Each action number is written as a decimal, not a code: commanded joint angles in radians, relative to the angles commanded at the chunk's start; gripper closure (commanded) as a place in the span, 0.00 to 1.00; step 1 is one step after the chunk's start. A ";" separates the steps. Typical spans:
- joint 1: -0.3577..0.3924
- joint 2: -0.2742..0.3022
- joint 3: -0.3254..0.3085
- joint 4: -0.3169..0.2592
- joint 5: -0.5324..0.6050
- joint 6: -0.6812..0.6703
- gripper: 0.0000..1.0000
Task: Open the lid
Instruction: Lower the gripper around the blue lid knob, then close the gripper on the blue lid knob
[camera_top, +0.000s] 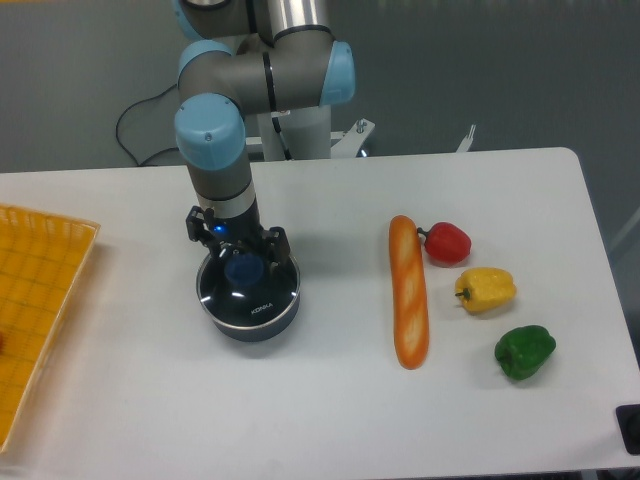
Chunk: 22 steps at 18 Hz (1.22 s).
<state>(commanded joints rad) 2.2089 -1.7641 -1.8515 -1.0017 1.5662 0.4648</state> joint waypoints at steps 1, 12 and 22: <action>0.002 -0.005 0.000 0.000 0.000 0.000 0.00; 0.000 -0.035 0.002 0.003 0.017 -0.002 0.00; 0.000 -0.052 0.009 0.003 0.015 0.000 0.09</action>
<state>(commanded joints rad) 2.2089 -1.8162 -1.8423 -0.9986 1.5815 0.4648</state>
